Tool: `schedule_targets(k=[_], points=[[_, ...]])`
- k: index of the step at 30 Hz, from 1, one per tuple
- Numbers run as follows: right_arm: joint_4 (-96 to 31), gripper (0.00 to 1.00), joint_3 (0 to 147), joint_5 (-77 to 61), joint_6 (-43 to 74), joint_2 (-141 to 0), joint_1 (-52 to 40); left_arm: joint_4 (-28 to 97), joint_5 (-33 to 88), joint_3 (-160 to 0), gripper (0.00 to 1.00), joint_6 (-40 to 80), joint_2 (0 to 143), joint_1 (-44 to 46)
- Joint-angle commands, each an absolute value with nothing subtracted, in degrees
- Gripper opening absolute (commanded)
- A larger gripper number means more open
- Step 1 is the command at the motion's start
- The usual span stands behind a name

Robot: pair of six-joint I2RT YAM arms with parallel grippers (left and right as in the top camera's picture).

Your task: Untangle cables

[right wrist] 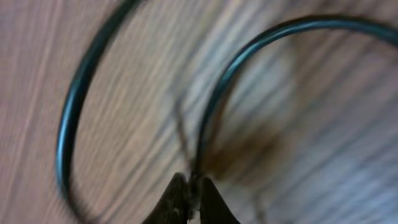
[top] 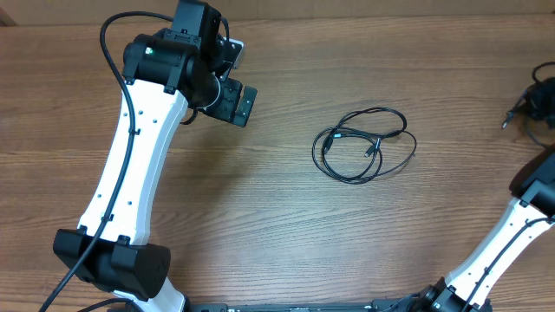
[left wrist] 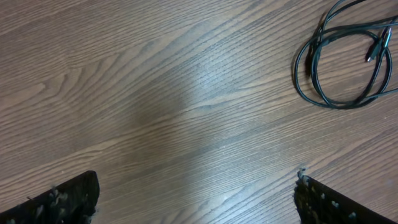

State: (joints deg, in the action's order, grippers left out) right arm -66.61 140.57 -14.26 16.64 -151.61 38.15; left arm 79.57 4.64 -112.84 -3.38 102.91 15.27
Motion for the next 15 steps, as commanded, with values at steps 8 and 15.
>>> schedule_targets(k=[8,15], points=[[-67.48,0.04,141.38,-20.08,18.20,-150.47,38.41,79.64,4.47,-112.53,1.00,-4.73,103.50,15.40],[-66.04,0.73,141.51,-23.70,20.23,-150.47,38.65,79.22,4.51,-112.53,1.00,-4.71,103.50,15.40]])
